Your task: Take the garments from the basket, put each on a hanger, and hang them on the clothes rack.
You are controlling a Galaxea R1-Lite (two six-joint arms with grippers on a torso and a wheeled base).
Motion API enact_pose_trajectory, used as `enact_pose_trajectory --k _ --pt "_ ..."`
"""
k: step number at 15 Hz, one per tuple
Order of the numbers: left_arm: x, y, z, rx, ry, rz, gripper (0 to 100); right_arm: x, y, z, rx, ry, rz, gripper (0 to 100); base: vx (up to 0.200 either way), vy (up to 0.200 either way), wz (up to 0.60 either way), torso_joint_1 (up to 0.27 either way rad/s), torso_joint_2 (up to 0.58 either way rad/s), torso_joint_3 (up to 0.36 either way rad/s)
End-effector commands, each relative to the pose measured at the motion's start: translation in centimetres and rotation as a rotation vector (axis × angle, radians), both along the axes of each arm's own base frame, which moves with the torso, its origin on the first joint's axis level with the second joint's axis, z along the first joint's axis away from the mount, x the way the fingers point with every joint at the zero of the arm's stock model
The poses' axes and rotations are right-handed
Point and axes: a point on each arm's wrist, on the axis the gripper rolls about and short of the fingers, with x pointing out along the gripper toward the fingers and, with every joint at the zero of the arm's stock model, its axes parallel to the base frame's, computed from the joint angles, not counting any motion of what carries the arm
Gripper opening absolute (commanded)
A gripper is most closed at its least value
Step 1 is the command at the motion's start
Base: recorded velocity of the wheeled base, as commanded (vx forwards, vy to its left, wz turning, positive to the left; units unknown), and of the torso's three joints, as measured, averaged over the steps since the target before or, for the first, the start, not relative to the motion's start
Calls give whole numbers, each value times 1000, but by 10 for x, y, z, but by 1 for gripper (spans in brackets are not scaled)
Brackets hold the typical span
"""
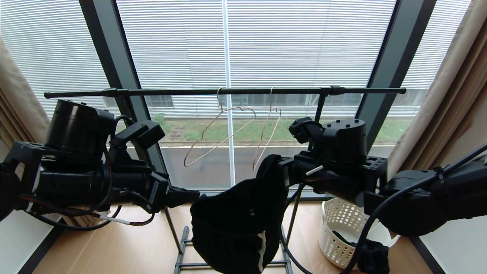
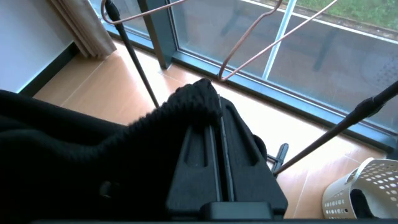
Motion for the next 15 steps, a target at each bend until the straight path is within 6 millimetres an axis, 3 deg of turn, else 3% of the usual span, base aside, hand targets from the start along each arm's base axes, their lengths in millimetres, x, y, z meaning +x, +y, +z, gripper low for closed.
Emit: enact_pose_trajectory --k 1,2,5,9,15 --pt "-5 17 -2 -25 -2 -43 100 6 2 3 4 -9 -12 0 0 0 0 0 0 0" --pt "-5 21 -1 -88 9 -113 100 7 2 3 3 -8 -13 0 0 0 0 0 0 0" --pt "9 23 0 -101 6 -96 100 5 1 6 2 -20 -35 0 0 0 0 0 0 0" --pt "42 20 -7 96 -37 132 100 0 -4 17 4 -39 -51 0 0 0 0 0 0 0" --pt "72 13 -26 121 -121 106 100 -10 -22 35 -37 -81 -60 0 33 0 0 0 0 0"
